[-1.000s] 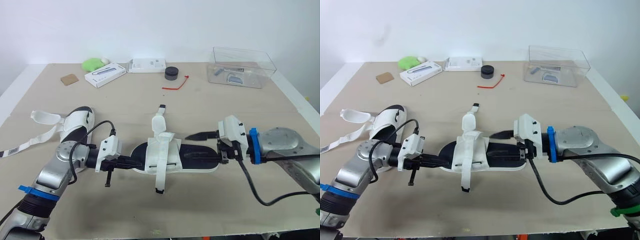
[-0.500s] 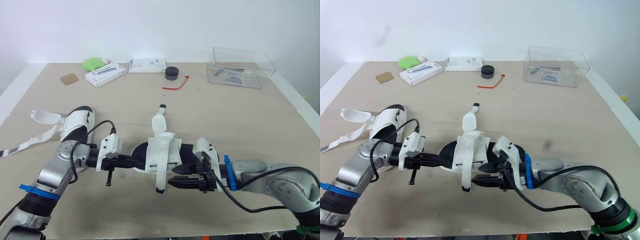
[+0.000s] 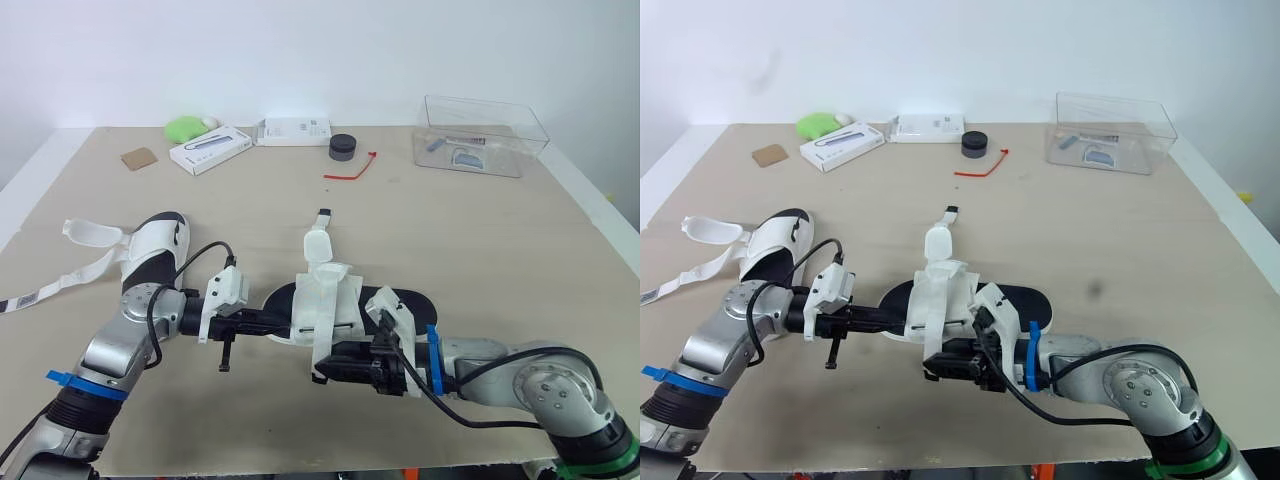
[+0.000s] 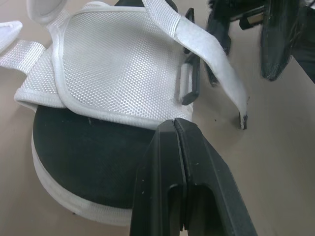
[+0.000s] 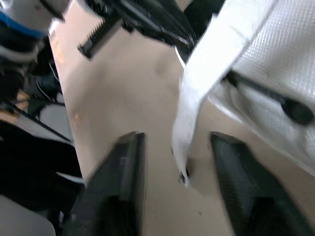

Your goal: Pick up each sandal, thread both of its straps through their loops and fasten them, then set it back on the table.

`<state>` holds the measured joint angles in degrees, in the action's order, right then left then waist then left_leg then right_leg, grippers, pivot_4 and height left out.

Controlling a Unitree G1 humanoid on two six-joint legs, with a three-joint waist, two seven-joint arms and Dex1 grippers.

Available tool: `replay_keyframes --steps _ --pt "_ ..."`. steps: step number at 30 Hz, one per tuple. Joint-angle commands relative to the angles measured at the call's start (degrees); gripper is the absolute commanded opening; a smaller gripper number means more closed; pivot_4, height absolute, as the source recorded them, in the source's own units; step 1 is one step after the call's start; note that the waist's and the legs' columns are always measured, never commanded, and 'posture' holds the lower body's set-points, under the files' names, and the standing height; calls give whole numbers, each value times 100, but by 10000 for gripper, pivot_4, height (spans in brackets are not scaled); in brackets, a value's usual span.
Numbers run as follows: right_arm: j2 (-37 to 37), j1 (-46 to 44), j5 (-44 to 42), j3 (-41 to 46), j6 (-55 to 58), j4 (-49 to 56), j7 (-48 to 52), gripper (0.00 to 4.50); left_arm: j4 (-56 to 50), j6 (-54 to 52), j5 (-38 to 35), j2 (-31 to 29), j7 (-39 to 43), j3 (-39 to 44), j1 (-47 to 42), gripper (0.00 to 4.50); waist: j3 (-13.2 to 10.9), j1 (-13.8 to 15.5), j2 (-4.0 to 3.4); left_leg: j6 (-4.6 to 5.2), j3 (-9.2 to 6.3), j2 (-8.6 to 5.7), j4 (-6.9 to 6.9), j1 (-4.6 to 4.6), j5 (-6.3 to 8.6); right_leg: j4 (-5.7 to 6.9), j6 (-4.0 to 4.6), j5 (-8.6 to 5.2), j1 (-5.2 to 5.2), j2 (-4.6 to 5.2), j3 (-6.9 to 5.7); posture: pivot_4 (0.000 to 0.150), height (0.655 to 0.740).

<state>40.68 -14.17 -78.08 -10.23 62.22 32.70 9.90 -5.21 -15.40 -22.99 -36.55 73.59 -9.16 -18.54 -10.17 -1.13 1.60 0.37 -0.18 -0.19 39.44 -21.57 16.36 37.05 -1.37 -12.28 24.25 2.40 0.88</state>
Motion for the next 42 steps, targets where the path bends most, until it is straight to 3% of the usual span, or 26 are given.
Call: replay_keyframes --steps 1,2,10,16,20,31,42 --pt "-95 -89 -524 296 50 -73 -320 3215 -70 78 -24 10 -24 72 -50 0 0 0 0 0 0 0 0 0 0 0 0 0 0 1 0 1500 7400" --pt "-112 -84 -674 316 75 -129 -419 423 -71 88 -21 11 -28 71 -42 0 0 0 0 0 1 -1 0 -1 0 0 0 0 0 2 1 1500 7400" --pt "342 -189 -2048 470 180 -377 -799 423 -90 128 -24 -14 -52 75 36 0 0 -1 0 1 2 -1 0 -2 1 -1 -1 0 0 2 2 1500 7400" --pt "1022 -1446 -3456 490 171 -1321 -893 423 -56 150 -15 -37 -13 68 32 0 -1 -12 2 6 15 2 4 0 -3 -2 -2 8 2 -2 11 1500 7400" --pt "1117 -2366 -3492 273 626 -2343 -725 423 -12 164 -2 -2 -6 39 -19 0 -2 -10 3 7 14 10 2 -1 -2 -4 1 8 3 -13 11 1500 7400" --pt "1011 -2766 -3183 -114 1307 -3130 -663 423 -19 198 6 20 -24 37 4 0 -1 -4 3 33 21 1 15 -84 13 -11 26 34 72 7 14 1500 7400" --pt "744 -3258 -2801 29 1654 -3762 -592 423 7 208 3 26 -1 22 2 0 -1 -8 3 33 28 9 20 -87 11 -10 32 46 79 -6 20 1500 7400"
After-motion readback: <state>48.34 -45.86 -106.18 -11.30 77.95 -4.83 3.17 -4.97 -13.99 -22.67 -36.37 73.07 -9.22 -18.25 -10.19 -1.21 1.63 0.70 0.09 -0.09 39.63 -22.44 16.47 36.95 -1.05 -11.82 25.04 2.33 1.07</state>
